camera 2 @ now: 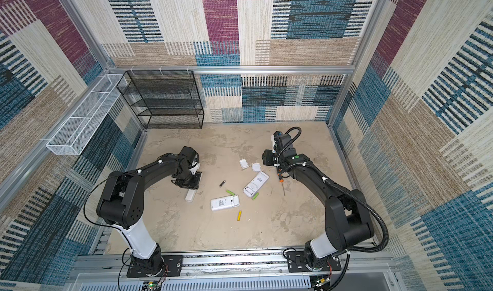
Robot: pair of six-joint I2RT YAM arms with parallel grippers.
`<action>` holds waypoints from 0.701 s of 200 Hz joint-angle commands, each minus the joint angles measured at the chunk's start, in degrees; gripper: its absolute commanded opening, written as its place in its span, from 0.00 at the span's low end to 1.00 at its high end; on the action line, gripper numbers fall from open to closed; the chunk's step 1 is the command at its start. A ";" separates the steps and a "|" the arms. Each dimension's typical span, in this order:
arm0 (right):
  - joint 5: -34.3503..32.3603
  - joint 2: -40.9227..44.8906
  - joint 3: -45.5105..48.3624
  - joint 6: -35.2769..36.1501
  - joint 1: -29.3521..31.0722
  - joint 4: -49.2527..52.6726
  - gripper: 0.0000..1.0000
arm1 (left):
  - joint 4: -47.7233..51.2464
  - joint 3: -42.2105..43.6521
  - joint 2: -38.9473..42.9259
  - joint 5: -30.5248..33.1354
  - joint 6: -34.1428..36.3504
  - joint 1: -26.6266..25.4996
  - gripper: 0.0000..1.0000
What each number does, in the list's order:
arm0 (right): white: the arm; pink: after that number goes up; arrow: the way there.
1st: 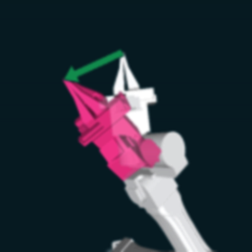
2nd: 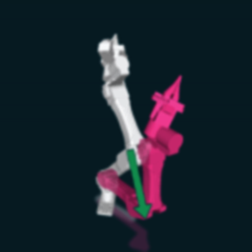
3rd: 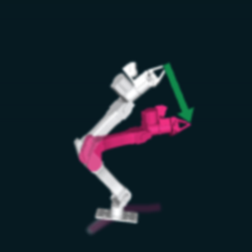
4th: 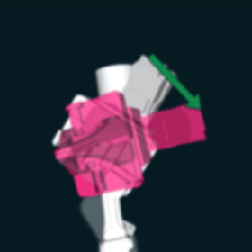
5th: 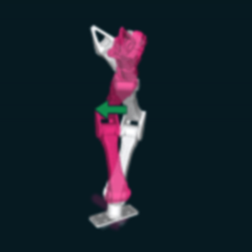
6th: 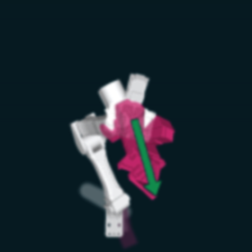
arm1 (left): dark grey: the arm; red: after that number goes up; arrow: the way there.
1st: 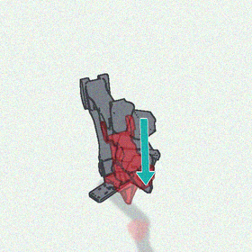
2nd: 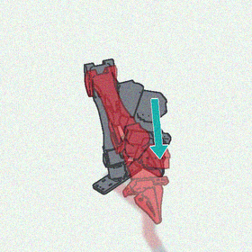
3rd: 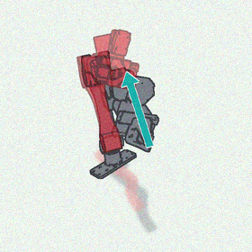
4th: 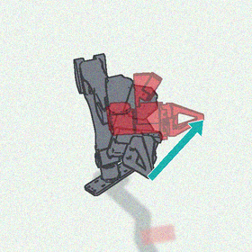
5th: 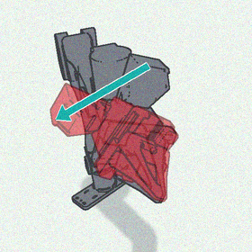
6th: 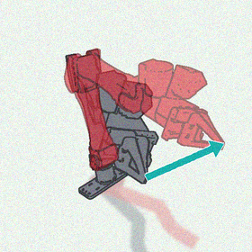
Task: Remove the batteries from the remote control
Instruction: 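Grasp the white display remote with the left gripper while the right gripper approaches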
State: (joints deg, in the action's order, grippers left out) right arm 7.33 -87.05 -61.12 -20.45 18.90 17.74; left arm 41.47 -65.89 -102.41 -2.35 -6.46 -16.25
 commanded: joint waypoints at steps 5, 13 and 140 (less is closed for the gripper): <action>4.71 -2.17 -0.85 -5.06 1.46 -6.41 0.48 | -2.54 1.71 3.17 -4.42 -4.06 -0.01 0.17; 5.86 -3.22 -1.33 -6.25 2.27 -7.72 0.47 | -3.09 2.23 4.50 -5.74 -4.41 0.00 0.16; 30.35 -28.62 -19.83 -16.49 8.50 -20.20 0.08 | -23.60 5.83 10.13 -42.12 -17.90 -1.36 0.08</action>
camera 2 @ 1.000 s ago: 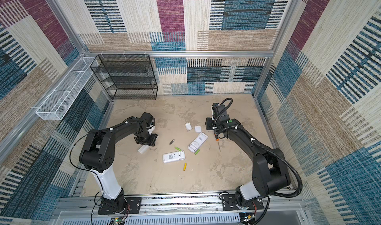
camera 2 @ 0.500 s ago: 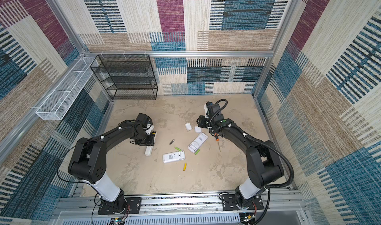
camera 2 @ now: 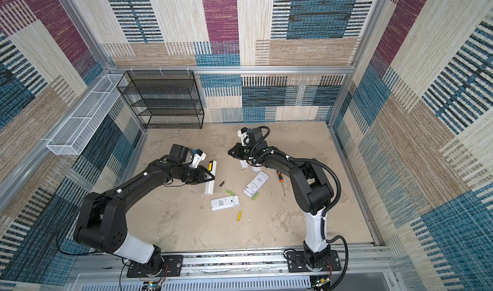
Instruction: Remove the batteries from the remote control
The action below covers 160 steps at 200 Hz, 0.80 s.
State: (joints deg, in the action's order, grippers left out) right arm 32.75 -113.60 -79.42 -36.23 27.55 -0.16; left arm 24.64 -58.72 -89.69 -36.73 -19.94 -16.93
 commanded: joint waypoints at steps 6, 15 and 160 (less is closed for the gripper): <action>5.67 -2.73 -1.97 -0.46 -0.21 -2.25 0.06 | -7.34 -2.12 -3.80 -8.32 -4.78 -0.96 0.08; 6.63 -3.87 -2.62 0.03 -0.23 -2.24 0.03 | -7.85 -3.34 -5.69 -9.11 -5.00 -1.26 0.08; 11.46 -18.20 -18.87 4.15 -2.76 4.43 0.00 | -10.59 -17.99 -23.66 -13.50 -6.97 -1.09 0.06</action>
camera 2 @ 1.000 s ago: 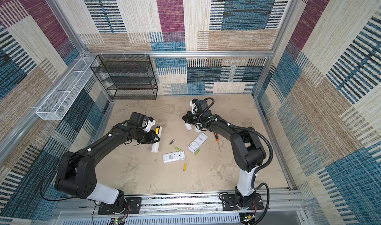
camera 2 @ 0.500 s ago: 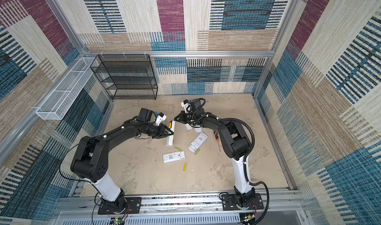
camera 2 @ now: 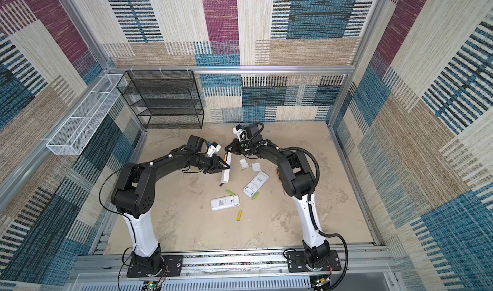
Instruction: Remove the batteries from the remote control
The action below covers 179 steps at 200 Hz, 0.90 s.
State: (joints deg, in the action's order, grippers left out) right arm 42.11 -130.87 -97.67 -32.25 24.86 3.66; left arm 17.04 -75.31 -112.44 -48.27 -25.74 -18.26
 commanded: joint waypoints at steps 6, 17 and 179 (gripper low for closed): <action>2.04 -1.08 -0.61 -0.09 -0.23 0.49 0.00 | -3.06 -1.57 -1.17 -2.02 -1.26 0.33 0.06; 2.42 -1.29 -0.46 -0.93 -0.66 -0.10 0.00 | -3.19 -1.77 -1.58 -2.09 -1.33 0.47 0.05; 5.27 -2.99 -0.65 -6.38 -3.91 -5.60 0.00 | -5.26 -4.91 -5.77 -4.46 -3.34 0.78 0.03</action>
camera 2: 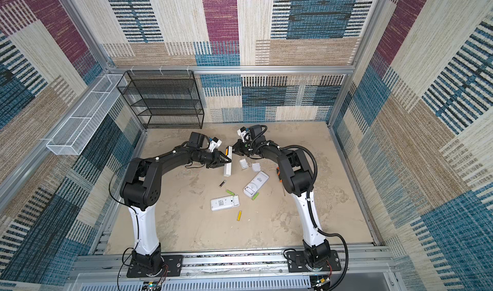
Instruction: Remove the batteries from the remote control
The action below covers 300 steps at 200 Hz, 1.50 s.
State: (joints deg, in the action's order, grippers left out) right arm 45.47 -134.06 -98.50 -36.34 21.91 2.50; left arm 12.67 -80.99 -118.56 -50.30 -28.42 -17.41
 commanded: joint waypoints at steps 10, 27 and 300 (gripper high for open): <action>1.86 0.21 -0.55 -2.01 -1.33 -4.16 0.00 | -1.19 1.31 0.66 -2.58 -0.75 -0.08 0.02; 2.20 -0.16 -1.99 -1.29 -1.66 -3.26 0.00 | -1.50 1.88 0.91 -2.96 -0.85 -0.24 0.02; 7.28 0.66 3.87 -5.54 -1.87 -10.67 0.00 | -7.11 -1.71 -2.73 -6.36 -5.75 -1.77 0.00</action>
State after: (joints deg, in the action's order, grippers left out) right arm 49.47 -134.08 -95.88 -40.27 19.88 -6.20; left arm 9.52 -81.54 -121.32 -55.44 -33.26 -19.31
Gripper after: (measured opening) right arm 0.051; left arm 0.329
